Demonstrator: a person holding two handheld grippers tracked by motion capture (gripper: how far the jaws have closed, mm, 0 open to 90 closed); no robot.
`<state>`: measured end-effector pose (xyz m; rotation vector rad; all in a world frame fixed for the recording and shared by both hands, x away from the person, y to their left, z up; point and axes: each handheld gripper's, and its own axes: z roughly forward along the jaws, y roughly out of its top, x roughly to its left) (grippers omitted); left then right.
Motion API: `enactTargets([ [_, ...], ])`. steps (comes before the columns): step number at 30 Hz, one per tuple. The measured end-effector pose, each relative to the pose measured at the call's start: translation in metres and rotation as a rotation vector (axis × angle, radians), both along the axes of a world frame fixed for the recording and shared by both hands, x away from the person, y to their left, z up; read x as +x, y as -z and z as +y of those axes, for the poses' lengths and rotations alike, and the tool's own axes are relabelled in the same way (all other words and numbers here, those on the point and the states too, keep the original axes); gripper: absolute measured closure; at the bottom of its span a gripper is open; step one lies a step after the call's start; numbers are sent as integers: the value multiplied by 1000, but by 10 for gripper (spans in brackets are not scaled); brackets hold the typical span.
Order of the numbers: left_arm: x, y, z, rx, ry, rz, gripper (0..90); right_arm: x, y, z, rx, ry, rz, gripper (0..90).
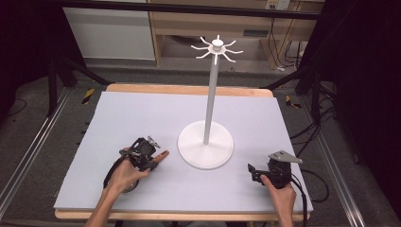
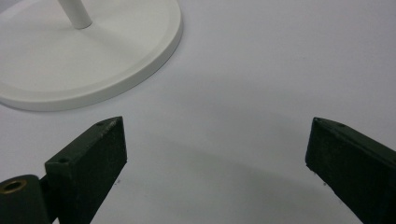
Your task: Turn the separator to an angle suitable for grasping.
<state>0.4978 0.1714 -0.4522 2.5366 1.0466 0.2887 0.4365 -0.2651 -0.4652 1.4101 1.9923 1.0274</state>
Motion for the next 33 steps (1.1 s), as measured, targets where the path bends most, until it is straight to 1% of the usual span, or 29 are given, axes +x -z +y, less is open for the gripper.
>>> enactTargets([
  [2, 0, 0, 1, -4, 0, 3, 675, 0, 0, 0, 1, 0, 1, 59],
  [4, 2, 0, 1, -3, 2, 14, 672, 0, 0, 0, 4, 1, 4, 60],
  [9, 2, 0, 0, 4, 1, 13, 659, 0, 0, 0, 5, 1, 2, 60],
  [16, 3, -1, -1, 2, -9, 25, 673, 0, 0, 0, 7, 0, 3, 60],
  [18, 3, 0, 0, -4, -13, 23, 675, 0, 0, 0, 4, -3, 5, 60],
  [20, 2, 0, 3, -25, -14, 21, 675, 0, 0, 0, 2, -5, 6, 60],
  [21, 2, 0, 4, -29, -15, 18, 676, 1, 1, 0, -3, -8, 5, 60],
  [23, 1, 0, 4, -25, -14, 12, 676, 0, 0, 1, 3, -9, 11, 60],
  [25, 1, -1, 4, -30, -14, 10, 676, 0, 0, 0, -2, -9, 6, 60],
  [26, -1, -5, 5, -48, -11, 3, 676, 1, 0, 0, -4, -13, 3, 60],
  [27, -1, -5, 5, -48, -11, 3, 676, 1, 0, 0, -4, -13, 3, 60],
  [28, -2, -7, 7, -59, -8, -4, 676, 0, 0, 0, 6, -4, 10, 60],
  [29, -5, -13, 8, -75, -10, -23, 676, 0, 0, 0, 1, -7, 5, 60],
  [30, -5, -13, 8, -75, -10, -23, 676, 0, 0, 0, 2, -6, 5, 60],
  [31, -9, -20, 10, -96, -6, -48, 676, 0, 0, -1, 2, -6, 5, 60],
  [32, -9, -20, 10, -96, -6, -48, 676, 0, 0, -1, 2, -6, 5, 60],
  [33, -13, -28, 11, -121, -10, -77, 676, -1, -1, 0, 9, -6, 8, 60],
])
